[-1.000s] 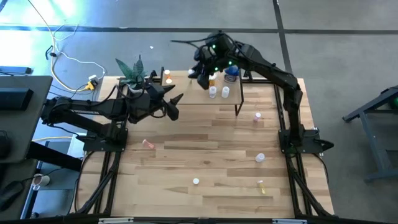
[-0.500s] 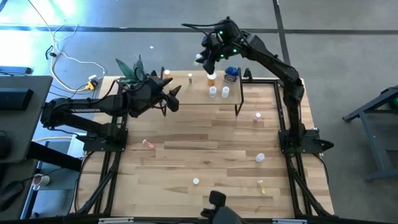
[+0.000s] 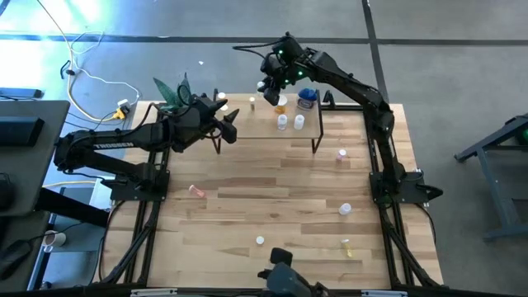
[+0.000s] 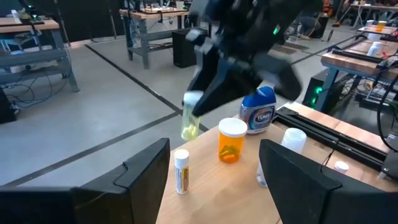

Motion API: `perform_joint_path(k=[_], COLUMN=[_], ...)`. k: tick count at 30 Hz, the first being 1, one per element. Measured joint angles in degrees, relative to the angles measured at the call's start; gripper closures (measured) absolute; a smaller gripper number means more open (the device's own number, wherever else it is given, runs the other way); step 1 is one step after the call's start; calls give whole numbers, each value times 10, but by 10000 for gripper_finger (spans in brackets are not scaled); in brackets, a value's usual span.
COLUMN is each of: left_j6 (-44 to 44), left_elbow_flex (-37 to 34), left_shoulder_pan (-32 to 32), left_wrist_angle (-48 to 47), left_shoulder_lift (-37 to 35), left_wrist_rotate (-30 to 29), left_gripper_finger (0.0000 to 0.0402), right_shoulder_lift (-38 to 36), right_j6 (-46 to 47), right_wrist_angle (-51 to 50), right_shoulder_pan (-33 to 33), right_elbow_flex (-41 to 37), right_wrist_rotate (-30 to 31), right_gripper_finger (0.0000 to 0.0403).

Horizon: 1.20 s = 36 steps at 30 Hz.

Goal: Pick and place medicine bottles onto shelf by color
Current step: Put the top yellow pill bottle on the shelf

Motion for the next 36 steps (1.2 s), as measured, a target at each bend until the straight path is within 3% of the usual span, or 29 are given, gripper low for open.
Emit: perform_joint_path(k=[17,36], left_j6=[15,35], left_elbow_flex=[0,0], left_shoulder_pan=[2,2], left_wrist_angle=[-1,-1], left_shoulder_lift=[-53,-78], left_wrist_rotate=[-2,-2], left_gripper_finger=[165,165], right_shoulder_lift=[36,52], right_j6=[-4,7], right_wrist_angle=[-44,-63], right_shoulder_pan=[2,8], right_elbow_flex=[0,0], right_wrist_rotate=[71,79], right_gripper_finger=[304,304])
